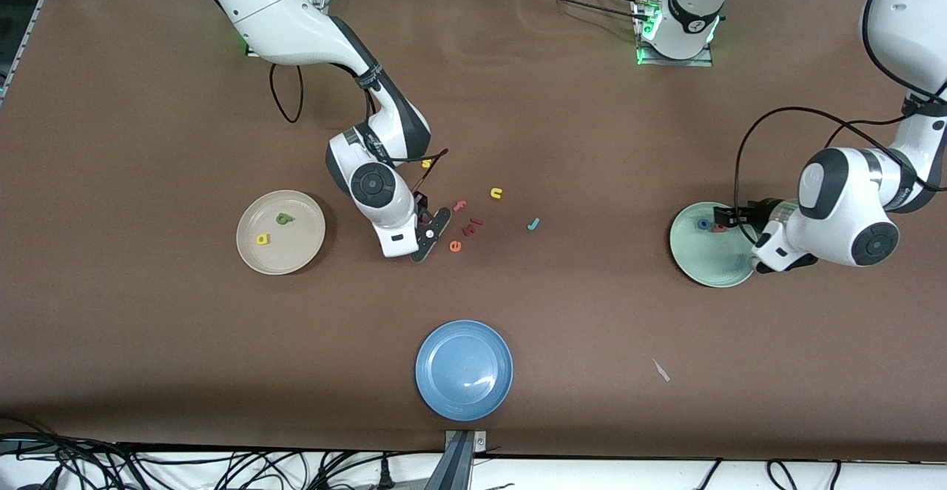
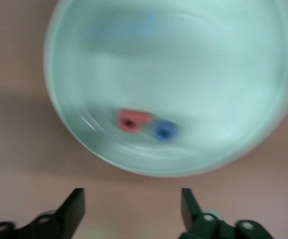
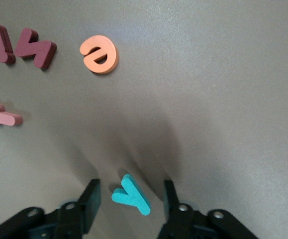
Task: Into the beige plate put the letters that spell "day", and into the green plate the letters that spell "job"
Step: 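Drop the pink letter on the green plate while the right gripper reaches the y, then grasp the cyan y with the right gripper while the left gripper returns to letters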
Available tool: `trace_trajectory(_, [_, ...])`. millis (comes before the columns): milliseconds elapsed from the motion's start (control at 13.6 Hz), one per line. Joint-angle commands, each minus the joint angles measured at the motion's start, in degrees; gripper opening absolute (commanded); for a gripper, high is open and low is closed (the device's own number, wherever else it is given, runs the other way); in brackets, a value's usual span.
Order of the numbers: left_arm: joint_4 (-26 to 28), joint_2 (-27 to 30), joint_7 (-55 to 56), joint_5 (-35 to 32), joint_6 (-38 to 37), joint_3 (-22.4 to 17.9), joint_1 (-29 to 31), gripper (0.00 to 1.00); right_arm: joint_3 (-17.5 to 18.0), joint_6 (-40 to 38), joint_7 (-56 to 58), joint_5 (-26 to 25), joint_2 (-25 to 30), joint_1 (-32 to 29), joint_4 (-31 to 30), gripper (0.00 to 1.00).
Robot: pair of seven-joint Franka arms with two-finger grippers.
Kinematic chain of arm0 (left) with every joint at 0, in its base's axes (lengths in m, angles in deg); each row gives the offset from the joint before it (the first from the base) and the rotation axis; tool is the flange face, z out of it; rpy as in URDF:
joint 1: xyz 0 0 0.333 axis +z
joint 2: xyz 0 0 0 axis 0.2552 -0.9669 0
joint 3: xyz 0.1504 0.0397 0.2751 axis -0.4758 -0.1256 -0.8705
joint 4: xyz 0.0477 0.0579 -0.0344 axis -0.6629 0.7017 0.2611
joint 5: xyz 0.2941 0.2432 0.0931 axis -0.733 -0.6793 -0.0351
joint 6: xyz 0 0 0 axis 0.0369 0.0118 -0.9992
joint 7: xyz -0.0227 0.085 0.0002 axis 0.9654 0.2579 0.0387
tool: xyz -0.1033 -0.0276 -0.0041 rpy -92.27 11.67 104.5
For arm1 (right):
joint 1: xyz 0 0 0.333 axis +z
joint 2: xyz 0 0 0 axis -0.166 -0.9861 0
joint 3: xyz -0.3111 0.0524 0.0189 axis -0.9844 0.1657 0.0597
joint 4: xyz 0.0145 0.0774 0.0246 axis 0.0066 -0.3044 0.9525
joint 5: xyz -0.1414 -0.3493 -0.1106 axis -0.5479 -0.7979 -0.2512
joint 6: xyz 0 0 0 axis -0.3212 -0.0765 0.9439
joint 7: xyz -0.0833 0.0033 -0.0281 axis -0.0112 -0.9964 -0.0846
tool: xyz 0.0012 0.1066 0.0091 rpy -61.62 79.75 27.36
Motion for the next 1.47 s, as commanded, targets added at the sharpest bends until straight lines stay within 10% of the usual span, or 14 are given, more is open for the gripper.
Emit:
trace_trajectory(0, [0.7,4.7,9.0,5.0,-2.3,7.5,-0.7,0.99,-0.1,-0.4,-0.2,-0.9,-0.9,0.3,1.0,0.54])
trace_trajectory(294, [0.8,3.8,23.4,5.8,6.2,16.8,-3.5,0.99,-0.1,-0.4,-0.3,-1.9,-1.0,0.3,0.7,0.36])
trace_trajectory(808, [0.7,-7.0,39.3,-7.4,32.5,13.5,-18.5,0.87,-0.2,-0.8,-0.1,-2.0,-0.2,0.2,0.8,0.20])
trace_trajectory(1396, [-1.4,-12.2,46.6,-15.9,34.0,10.2,-26.1,0.69,-6.8,-14.6,0.2,-1.6,8.3,-3.5,0.4,0.20])
